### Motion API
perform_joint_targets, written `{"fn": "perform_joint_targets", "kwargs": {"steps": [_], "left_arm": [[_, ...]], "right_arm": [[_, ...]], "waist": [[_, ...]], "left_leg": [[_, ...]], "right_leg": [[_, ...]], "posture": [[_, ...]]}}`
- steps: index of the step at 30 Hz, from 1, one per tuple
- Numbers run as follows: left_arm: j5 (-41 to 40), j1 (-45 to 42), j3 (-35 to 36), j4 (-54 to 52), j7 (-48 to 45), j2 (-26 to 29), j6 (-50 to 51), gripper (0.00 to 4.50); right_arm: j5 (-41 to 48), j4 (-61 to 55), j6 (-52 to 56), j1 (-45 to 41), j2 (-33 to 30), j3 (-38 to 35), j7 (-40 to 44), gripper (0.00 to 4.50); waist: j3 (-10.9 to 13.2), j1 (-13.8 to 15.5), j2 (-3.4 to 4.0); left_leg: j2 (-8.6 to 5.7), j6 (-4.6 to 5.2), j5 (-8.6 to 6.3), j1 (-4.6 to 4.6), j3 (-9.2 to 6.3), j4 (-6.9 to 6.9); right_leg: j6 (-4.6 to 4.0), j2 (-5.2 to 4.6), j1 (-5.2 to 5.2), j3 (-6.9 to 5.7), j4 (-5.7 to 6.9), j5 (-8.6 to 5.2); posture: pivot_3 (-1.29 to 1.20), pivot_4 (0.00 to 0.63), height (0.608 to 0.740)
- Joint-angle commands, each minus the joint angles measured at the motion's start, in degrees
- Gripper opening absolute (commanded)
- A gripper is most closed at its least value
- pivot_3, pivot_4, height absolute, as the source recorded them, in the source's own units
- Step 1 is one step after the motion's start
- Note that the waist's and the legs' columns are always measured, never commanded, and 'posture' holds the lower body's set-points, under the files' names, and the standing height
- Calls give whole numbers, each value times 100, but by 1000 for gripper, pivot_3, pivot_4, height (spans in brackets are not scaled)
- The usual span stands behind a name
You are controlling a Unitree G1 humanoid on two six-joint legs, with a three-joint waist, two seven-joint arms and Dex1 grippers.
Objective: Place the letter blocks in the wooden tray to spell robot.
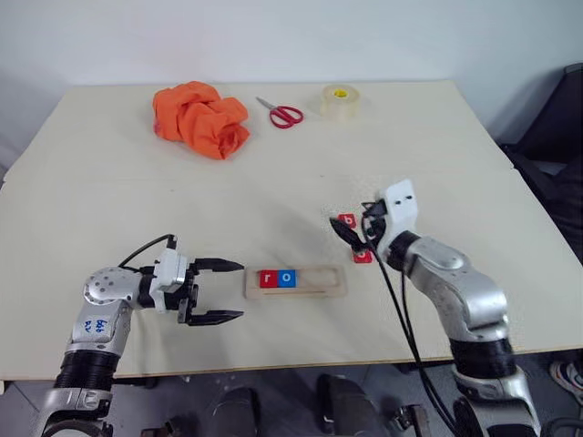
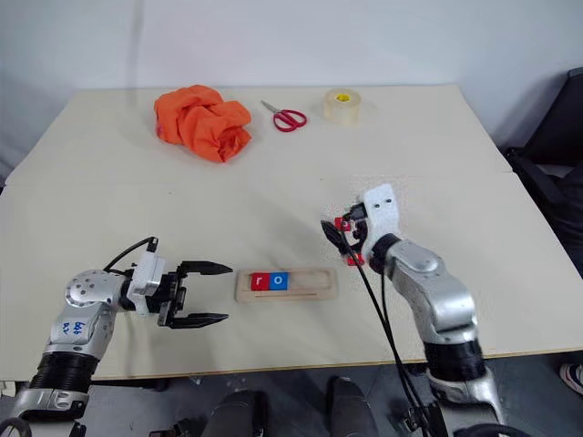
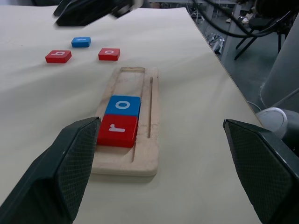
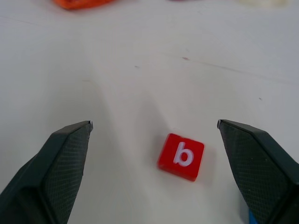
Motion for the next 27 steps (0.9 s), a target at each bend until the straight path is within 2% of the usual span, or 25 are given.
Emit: {"fn": "perform_joint_targets", "kwargs": {"steps": [1,18,27], "left_arm": [[-143,124,128,-322,116,45,46,4465],[-155,329,101,-591,353,7,88,4465],[-183,355,107,-573,312,6,66,4500]], "right_arm": [[-296,258,-193,-147,189,45,-262,4500],[-882,977,-316,-258,901,130,-734,4500],[-958,980,-378,-258,1091,29,-949,1499]], "waist": [[0,12,0],[0,-18,0],[0,-20,0]], "left_leg": [[1,0,0,0,-2,-1],[4,0,0,-2,-1,-5],[4,-1,0,-2,-1,-5]], "right_leg": [[-1,1,0,-2,0,-1],[-1,2,-7,-1,3,-1],[-2,1,-7,-1,2,-1]], "posture": [[0,150,740],[0,150,740],[0,150,740]]}}
